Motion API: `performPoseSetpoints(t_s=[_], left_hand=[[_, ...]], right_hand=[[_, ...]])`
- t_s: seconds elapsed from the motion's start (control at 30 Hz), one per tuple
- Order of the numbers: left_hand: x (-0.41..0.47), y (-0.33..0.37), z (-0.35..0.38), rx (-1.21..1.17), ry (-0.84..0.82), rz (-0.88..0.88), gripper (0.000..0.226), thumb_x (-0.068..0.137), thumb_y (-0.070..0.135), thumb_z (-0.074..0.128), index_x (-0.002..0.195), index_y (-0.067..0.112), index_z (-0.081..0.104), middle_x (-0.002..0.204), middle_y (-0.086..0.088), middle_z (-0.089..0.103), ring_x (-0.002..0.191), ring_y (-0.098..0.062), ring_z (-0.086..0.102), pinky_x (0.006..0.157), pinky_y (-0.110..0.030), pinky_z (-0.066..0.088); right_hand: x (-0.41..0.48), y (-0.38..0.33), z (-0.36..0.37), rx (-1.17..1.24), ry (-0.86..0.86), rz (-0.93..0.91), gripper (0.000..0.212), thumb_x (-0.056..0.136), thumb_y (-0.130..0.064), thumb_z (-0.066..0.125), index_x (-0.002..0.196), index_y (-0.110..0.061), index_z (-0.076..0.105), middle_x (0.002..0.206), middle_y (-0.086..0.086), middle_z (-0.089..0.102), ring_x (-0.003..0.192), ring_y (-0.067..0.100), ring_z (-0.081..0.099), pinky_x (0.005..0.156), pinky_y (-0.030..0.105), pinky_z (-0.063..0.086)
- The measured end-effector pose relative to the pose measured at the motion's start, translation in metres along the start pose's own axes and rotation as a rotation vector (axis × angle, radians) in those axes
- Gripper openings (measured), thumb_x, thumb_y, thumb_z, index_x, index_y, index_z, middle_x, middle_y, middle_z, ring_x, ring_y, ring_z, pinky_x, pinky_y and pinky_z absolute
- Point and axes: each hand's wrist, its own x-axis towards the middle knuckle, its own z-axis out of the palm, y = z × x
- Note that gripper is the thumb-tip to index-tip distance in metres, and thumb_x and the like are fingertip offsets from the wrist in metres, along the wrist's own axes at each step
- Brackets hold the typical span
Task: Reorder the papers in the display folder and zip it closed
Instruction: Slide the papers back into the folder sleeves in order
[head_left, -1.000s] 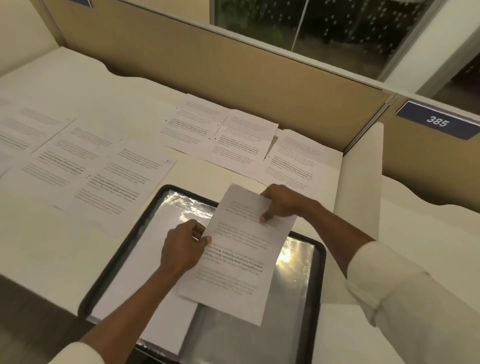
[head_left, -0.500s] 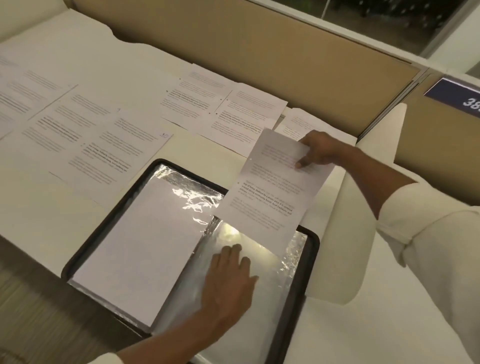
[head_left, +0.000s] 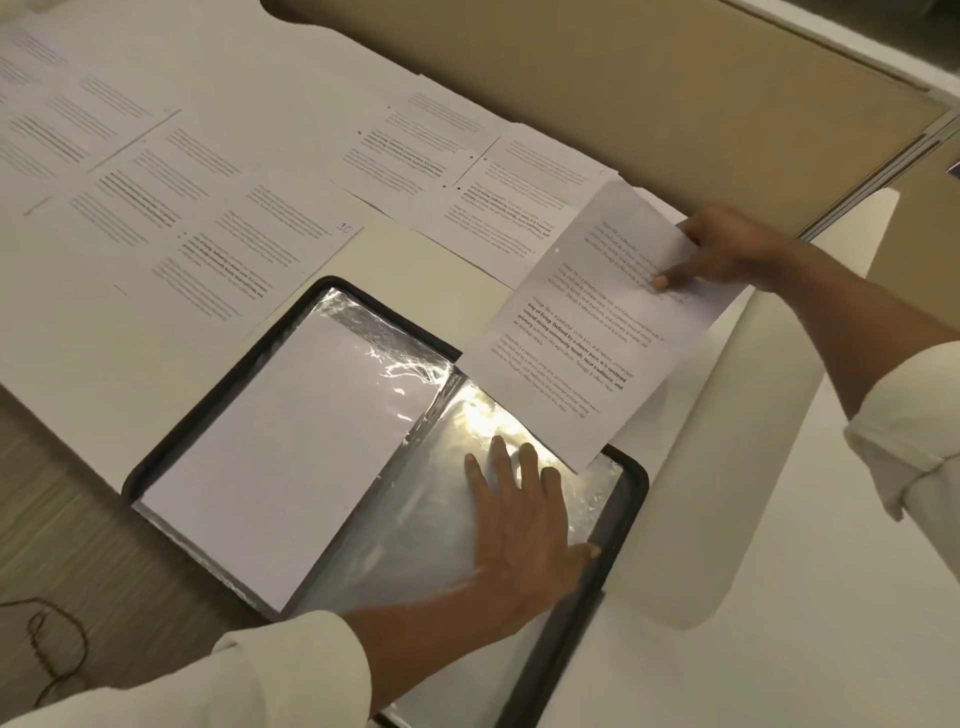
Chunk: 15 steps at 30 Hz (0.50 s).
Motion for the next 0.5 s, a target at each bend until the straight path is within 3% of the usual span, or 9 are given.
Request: performPoseSetpoints(t_s=[0.17, 0.23, 0.3, 0.33, 0.4, 0.5], left_hand=[[-0.008, 0.005, -0.013, -0.060, -0.062, 0.003, 0.062, 0.090, 0.054, 0.053, 0.132, 0.009, 0.060, 0.165, -0.021, 0.031, 0.160, -0.050, 0.006, 0.123, -0.073, 0.010], [-0.011, 0.003, -0.017, -0.128, -0.073, 0.030, 0.044, 0.090, 0.042, 0.058, 0.122, 0.014, 0.070, 0.162, -0.013, 0.040, 0.159, -0.041, 0.022, 0.125, -0.063, 0.026], [-0.012, 0.000, -0.020, -0.203, -0.012, 0.033, 0.023, 0.086, 0.031, 0.068, 0.103, 0.019, 0.079, 0.141, -0.003, 0.061, 0.137, -0.028, 0.049, 0.109, -0.046, 0.048], [-0.012, 0.000, -0.023, -0.231, 0.028, 0.022, 0.016, 0.086, 0.028, 0.071, 0.097, 0.021, 0.080, 0.127, 0.001, 0.067, 0.123, -0.023, 0.054, 0.100, -0.040, 0.051], [-0.010, -0.002, -0.029, -0.286, 0.039, -0.034, 0.012, 0.093, 0.033, 0.073, 0.096, 0.024, 0.079, 0.109, 0.007, 0.068, 0.109, -0.016, 0.053, 0.095, -0.035, 0.050], [-0.007, -0.008, -0.037, -0.461, -0.006, -0.149, 0.028, 0.094, 0.053, 0.074, 0.083, 0.027, 0.069, 0.095, 0.014, 0.065, 0.100, -0.010, 0.053, 0.092, -0.032, 0.048]], right_hand=[[0.001, 0.001, 0.001, -0.024, -0.045, 0.004, 0.027, 0.073, -0.021, 0.096, 0.096, -0.017, 0.081, 0.093, 0.006, 0.079, 0.083, 0.029, 0.071, 0.080, 0.041, 0.058], [0.002, 0.002, 0.002, -0.038, -0.040, 0.006, 0.027, 0.073, -0.024, 0.096, 0.094, -0.018, 0.080, 0.093, 0.008, 0.079, 0.081, 0.028, 0.069, 0.075, 0.038, 0.054], [0.004, 0.003, 0.002, -0.033, -0.035, 0.018, 0.028, 0.073, -0.024, 0.096, 0.095, -0.017, 0.080, 0.095, 0.010, 0.078, 0.079, 0.027, 0.066, 0.072, 0.036, 0.051], [0.004, 0.002, 0.001, -0.031, -0.037, 0.021, 0.028, 0.073, -0.025, 0.096, 0.095, -0.017, 0.080, 0.096, 0.011, 0.078, 0.080, 0.027, 0.066, 0.073, 0.036, 0.052], [0.004, 0.001, -0.002, -0.029, -0.043, 0.025, 0.027, 0.073, -0.024, 0.096, 0.094, -0.017, 0.080, 0.096, 0.011, 0.078, 0.082, 0.028, 0.067, 0.076, 0.038, 0.054], [0.006, -0.001, -0.009, -0.015, -0.050, 0.039, 0.022, 0.073, -0.020, 0.096, 0.087, -0.020, 0.078, 0.088, 0.007, 0.076, 0.079, 0.027, 0.066, 0.071, 0.034, 0.053]])
